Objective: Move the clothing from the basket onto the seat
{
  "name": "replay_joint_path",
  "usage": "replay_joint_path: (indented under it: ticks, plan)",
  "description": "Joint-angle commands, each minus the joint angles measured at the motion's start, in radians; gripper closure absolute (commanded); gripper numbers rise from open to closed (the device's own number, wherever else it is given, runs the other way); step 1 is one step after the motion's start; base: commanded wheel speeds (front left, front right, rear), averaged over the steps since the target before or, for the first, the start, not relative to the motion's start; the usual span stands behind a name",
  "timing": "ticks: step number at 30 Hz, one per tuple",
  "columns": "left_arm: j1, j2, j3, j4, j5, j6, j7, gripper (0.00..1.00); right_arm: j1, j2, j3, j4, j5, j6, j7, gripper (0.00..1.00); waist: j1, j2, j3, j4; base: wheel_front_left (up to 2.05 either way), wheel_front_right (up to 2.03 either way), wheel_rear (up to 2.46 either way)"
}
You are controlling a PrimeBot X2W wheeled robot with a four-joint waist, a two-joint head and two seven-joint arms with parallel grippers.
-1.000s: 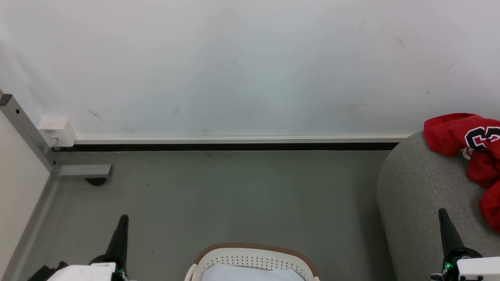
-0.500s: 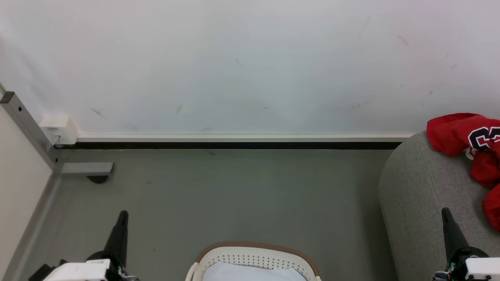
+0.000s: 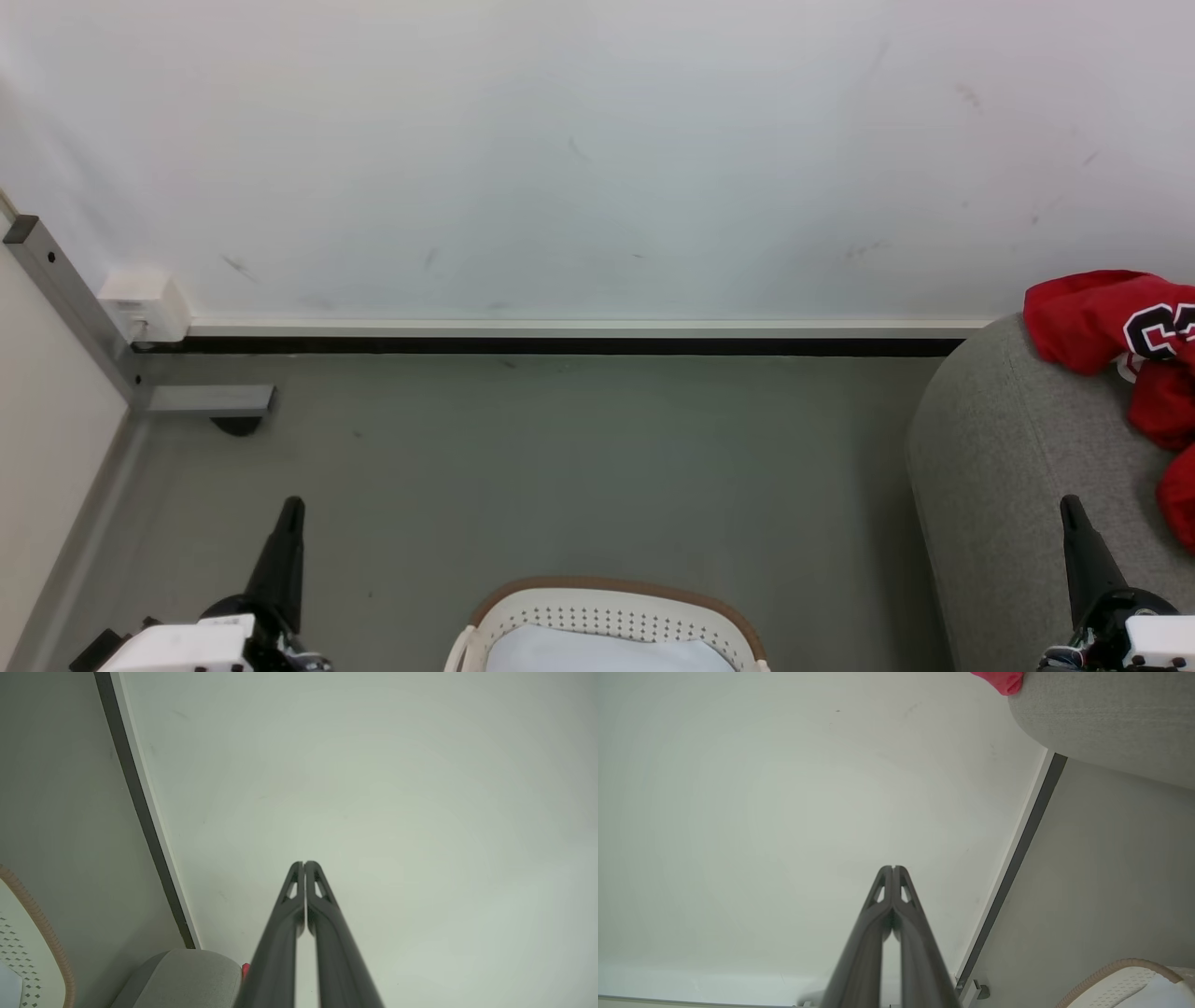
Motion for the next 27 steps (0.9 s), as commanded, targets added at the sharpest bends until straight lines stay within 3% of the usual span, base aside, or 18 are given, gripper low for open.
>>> replay_joint_path:
  ticks: [1,27]
  plan:
    - [-0.007,0.007,0.002,0.001,-0.013,-0.006,0.005,1.00,-0.014,-0.002,-0.004,-0.005,0.009,-0.002,0.000,1.00,0.0000,-0.0001,0.000,0.000,0.00,0.00,0.00]
    - [-0.007,0.007,0.001,0.000,-0.013,-0.005,0.005,1.00,-0.014,0.003,-0.010,-0.004,-0.001,-0.002,0.006,1.00,0.0000,-0.0001,0.000,0.000,0.00,0.00,0.00]
